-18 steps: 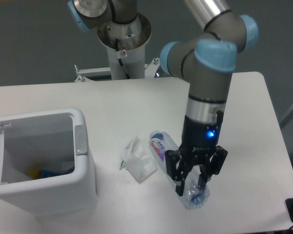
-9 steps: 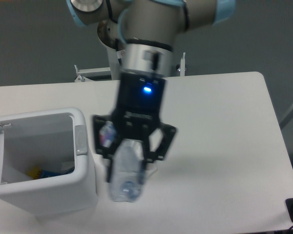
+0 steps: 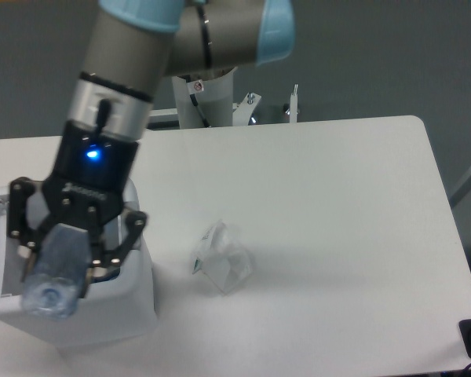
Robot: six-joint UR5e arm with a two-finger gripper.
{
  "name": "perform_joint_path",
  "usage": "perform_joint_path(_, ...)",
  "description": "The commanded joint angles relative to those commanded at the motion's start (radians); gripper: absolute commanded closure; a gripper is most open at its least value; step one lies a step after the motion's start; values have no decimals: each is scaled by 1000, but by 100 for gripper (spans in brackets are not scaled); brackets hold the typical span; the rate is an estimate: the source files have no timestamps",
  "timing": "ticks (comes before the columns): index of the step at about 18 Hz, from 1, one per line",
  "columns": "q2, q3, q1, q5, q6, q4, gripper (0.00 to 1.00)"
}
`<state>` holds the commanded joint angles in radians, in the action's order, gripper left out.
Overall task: Place the trash in the trash can
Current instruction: 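Open the gripper to drop the bottle into the bin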
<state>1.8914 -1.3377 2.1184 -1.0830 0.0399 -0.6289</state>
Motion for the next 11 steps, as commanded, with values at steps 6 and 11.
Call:
perform_joint_path(6,-38,-11,3,-6,0,-6,0)
perform_joint_path(11,-43,-11,46,-24,-44,-12,0)
